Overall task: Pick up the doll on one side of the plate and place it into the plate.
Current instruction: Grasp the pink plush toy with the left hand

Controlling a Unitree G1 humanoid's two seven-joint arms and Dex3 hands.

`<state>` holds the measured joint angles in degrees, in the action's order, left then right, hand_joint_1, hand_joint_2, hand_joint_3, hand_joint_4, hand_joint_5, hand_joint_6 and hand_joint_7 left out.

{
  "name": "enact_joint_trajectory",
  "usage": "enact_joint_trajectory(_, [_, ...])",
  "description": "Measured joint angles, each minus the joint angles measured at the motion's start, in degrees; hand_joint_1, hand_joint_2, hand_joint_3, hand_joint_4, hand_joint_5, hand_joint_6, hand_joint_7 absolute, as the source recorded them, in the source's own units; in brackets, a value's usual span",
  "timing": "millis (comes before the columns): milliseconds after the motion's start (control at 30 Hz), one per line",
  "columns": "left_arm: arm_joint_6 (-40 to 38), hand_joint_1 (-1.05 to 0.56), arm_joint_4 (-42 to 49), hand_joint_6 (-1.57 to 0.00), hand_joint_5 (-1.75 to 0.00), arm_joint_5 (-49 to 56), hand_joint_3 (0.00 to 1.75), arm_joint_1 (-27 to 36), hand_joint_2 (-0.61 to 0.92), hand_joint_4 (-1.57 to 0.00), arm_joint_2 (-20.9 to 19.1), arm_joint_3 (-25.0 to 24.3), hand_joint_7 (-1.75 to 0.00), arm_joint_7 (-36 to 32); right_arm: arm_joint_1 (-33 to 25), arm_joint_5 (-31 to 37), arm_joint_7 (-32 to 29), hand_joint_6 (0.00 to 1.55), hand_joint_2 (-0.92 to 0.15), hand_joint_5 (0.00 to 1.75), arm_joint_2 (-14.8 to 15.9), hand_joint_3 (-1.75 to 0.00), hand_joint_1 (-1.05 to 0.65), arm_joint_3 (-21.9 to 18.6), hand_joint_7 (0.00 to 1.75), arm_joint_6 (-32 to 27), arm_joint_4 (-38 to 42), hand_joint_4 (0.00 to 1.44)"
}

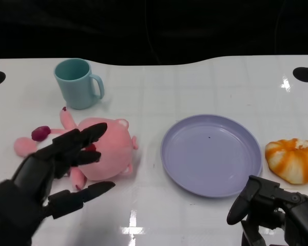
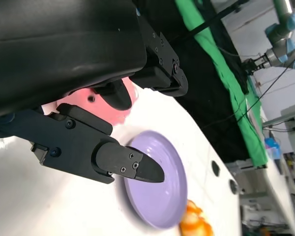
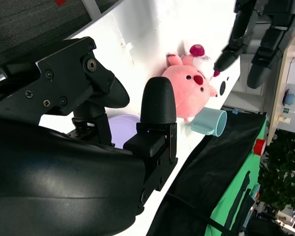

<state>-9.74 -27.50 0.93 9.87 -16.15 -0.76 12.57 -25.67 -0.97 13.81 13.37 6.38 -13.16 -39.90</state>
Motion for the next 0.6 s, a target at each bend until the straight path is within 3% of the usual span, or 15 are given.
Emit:
enact_joint_trajectory(100, [1.3, -0.56, 0.7, -0.34, -0.82, 6.0, 0.01, -2.5, 0.92, -0.01, -2.4, 0.0, 0.0, -0.9, 0.0, 0.0, 0.0, 0.55, -0.63, 1.73, 0.0, -1.11, -0.04, 0.0, 1.49, 0.0, 0.5, 0.63])
enact_joint_trajectory(300, [1.3, -0.56, 1.3, -0.28, -0.65, 20.1, 0.02, -6.3, 0.91, 0.0, -9.8, 1.3, -0.01, -0.8, 0.0, -0.1, 0.0, 0.55, -0.63, 1.73, 0.0, -1.12, 0.0, -0.1, 1.48, 0.0, 0.5, 0.62])
enact_joint_trajectory(433, [0.7, -0.58, 2.2, -0.23, -0.5, 26.6, 0.01, -8.1, 0.91, 0.0, -11.9, 3.7, -0.01, 0.6, 0.0, -0.1, 0.0, 0.55, -0.63, 1.73, 0.1, -1.11, -0.02, -0.3, 1.48, 0.1, 0.5, 0.62])
enact_joint_trajectory(600, [-0.9, -0.62, 4.4, -0.23, -0.49, 34.6, 0.0, -11.1, 0.9, -0.01, -13.4, 6.7, -0.01, 1.5, -0.1, -0.2, 0.0, 0.55, -0.64, 1.73, 0.1, -1.11, -0.02, -0.6, 1.48, 0.1, 0.8, 0.62])
